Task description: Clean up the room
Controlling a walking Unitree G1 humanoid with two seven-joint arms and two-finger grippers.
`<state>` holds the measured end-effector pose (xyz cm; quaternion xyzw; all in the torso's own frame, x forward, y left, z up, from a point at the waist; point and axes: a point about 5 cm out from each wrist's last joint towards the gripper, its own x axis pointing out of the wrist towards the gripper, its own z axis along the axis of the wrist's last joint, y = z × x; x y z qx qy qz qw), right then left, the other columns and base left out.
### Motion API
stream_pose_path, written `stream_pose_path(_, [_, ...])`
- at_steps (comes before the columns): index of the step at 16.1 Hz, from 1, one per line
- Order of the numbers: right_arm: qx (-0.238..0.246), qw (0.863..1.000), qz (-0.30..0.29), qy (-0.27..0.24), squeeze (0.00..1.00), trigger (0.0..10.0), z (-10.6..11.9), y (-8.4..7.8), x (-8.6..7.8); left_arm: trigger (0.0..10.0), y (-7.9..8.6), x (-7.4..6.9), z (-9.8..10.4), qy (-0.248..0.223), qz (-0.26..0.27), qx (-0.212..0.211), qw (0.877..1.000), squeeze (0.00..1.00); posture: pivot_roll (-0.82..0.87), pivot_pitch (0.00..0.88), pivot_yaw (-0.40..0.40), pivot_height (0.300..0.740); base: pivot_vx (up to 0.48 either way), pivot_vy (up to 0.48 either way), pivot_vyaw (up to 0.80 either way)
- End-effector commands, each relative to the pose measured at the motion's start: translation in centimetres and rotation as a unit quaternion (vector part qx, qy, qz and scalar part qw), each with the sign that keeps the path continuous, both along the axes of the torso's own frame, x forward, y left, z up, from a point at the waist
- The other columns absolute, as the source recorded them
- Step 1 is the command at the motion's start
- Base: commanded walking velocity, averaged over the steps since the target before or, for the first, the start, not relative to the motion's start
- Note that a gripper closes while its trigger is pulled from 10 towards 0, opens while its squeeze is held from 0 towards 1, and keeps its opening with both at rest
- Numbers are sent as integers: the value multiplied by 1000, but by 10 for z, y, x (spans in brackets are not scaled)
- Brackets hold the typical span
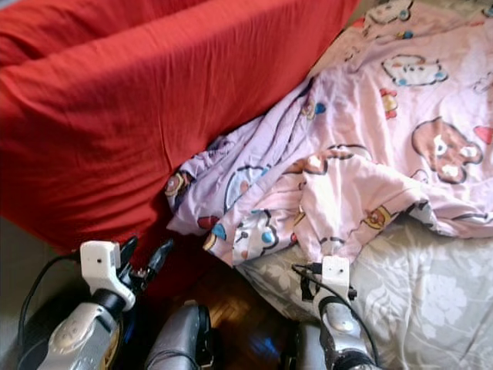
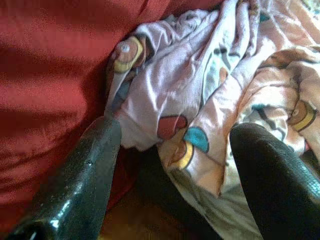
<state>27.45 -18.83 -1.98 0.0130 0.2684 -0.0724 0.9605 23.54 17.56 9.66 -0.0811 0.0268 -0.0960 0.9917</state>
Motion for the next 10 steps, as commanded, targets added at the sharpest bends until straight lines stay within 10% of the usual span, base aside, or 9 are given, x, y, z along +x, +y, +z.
stream_pose_path(1, [-1,1000,0,17,0,10000,-5,2,-4,10000,4,-7,1,9,7,-3,1000,0,217,315,69,645,0,0,0])
stream_pose_path(7, [-11,1000,-23,18,0,10000,0,-4,1,10000,4,-14,10,15,5,4,1000,0,230,335,72,645,0,0,0])
stream_pose_path(8, [-14,999,-24,24,0,5647,-1,-4,1,10000,4,-15,11,16,5,5,1000,0,232,336,73,645,0,0,0])
stream_pose_path(9, [-16,999,-24,26,0,5647,-1,-4,1,10000,4,-16,12,16,5,4,1000,0,232,336,73,645,0,0,0])
stream_pose_path(10, [-15,999,-26,27,0,0,-1,-4,0,10000,4,-16,13,17,5,5,1000,0,235,337,74,645,0,0,0])
